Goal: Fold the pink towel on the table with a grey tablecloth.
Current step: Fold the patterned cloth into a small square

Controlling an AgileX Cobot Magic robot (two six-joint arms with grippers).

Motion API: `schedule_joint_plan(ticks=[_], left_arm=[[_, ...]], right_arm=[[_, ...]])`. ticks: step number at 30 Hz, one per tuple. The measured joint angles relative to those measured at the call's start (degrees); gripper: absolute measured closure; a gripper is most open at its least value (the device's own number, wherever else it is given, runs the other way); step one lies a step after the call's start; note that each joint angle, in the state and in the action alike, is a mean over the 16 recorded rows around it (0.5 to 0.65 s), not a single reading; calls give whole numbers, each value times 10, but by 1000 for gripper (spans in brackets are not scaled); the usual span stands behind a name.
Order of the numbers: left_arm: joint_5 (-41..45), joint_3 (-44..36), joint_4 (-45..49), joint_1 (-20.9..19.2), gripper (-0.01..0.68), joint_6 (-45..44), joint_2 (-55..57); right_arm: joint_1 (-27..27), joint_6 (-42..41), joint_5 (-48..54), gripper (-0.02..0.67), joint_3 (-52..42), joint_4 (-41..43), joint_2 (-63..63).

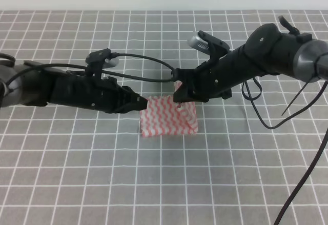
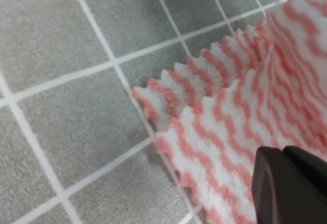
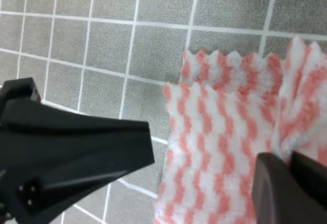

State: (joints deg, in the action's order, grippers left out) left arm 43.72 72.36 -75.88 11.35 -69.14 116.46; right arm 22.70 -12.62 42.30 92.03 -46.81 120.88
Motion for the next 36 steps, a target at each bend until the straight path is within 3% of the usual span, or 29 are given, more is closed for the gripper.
schedule_joint_plan(ticks=[18, 36], left_arm=[[-5, 0, -8, 8, 677, -10, 39], [-3, 0, -19, 7, 677, -14, 43]], right_arm=[[2, 0, 6, 660, 6, -8, 0], [37, 1, 1, 660, 34, -15, 11]])
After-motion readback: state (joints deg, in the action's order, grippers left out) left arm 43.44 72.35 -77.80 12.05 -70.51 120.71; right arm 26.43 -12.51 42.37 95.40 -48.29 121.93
